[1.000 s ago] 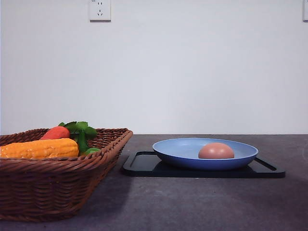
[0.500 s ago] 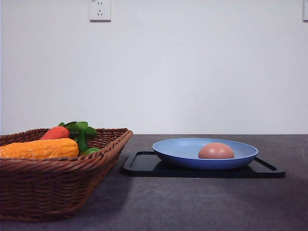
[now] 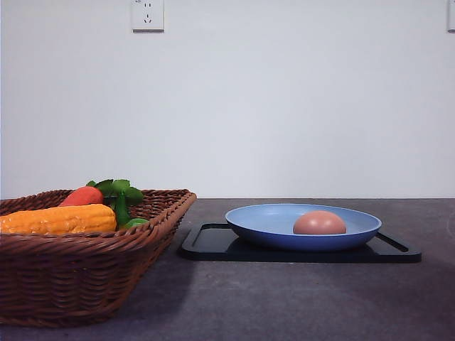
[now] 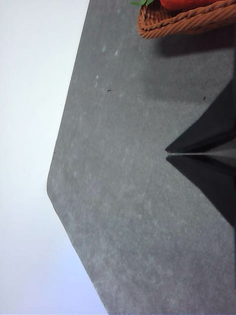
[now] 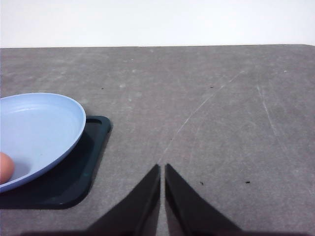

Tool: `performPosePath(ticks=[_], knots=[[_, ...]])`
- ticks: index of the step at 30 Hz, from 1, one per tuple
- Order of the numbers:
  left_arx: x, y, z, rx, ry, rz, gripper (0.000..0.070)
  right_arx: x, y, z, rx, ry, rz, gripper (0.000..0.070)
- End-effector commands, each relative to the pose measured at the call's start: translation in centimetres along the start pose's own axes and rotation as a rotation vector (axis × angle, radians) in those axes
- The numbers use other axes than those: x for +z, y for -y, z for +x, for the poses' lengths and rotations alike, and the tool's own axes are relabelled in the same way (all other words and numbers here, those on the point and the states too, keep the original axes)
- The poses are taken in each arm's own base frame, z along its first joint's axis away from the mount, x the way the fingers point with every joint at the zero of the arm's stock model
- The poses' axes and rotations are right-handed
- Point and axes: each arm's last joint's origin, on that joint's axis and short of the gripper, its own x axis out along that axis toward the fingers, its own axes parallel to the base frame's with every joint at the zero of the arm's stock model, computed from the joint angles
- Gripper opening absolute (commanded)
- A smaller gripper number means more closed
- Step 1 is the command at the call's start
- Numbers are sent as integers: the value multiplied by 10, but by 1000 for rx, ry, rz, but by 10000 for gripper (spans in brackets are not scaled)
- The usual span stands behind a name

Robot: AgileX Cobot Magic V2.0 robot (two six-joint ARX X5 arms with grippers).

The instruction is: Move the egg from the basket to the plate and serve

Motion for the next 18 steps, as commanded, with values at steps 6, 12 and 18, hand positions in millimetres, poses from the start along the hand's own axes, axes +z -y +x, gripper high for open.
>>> performPosePath(ticks=[6,12,18], knots=[[-9,-1,2,4,-37,7,0,0,0,0,-3,9,14,0],[-9,-1,2,4,-37,8,0,0,0,0,-3,9,14,0],[-9,-1,2,4,-37,7,0,0,0,0,-3,9,14,0]])
